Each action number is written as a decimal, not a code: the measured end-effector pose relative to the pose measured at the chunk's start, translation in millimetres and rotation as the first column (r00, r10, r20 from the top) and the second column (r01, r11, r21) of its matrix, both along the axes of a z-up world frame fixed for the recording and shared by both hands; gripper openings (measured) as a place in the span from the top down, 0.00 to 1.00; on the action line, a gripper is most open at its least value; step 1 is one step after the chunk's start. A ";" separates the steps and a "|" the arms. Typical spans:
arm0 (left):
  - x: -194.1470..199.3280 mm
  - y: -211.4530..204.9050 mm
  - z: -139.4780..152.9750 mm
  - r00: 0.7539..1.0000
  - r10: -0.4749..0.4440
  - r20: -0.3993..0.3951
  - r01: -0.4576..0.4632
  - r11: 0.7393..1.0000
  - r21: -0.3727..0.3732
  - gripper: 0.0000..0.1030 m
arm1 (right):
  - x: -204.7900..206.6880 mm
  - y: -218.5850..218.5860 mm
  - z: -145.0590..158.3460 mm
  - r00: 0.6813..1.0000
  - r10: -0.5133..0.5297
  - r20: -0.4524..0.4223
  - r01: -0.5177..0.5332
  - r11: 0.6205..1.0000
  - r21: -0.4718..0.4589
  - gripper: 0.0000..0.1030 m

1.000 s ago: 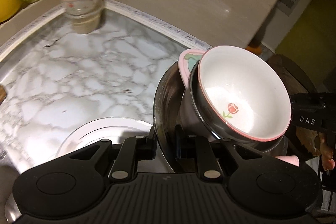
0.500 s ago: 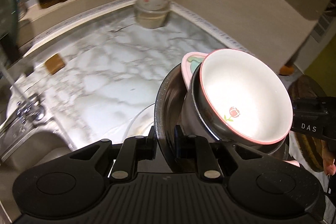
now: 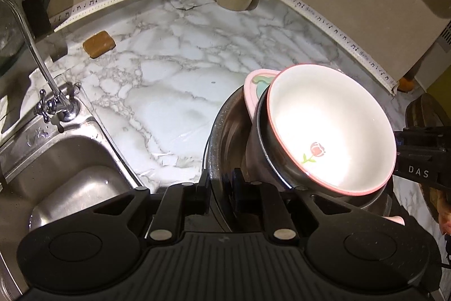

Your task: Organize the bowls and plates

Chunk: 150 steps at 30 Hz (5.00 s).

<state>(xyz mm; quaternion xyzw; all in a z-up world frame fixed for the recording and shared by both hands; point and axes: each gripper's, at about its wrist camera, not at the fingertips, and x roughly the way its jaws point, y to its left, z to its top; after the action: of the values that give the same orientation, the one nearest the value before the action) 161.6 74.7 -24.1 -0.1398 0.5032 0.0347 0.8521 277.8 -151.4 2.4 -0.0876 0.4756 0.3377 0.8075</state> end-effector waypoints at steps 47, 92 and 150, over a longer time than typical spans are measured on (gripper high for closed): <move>-17.7 -20.0 5.0 0.996 -0.030 0.084 0.021 0.995 0.102 0.83 | -27.2 -27.7 10.0 0.988 -0.097 0.117 0.097 0.995 0.006 0.61; -131.7 -46.6 75.2 0.900 -0.025 0.435 -0.042 0.989 0.144 0.00 | -177.4 -38.5 70.4 0.914 -0.195 0.356 0.117 0.966 0.230 0.00; -143.8 -77.2 67.4 0.894 -0.086 0.439 0.003 0.983 0.186 0.00 | -203.0 -52.6 61.8 0.824 -0.465 0.324 0.391 0.880 0.269 0.00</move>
<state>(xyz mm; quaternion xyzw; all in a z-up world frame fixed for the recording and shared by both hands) 17.7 -2.5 43.2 -0.0547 0.2927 0.0276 0.9542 74.7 -204.1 64.2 0.0360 0.2830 0.1677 0.9437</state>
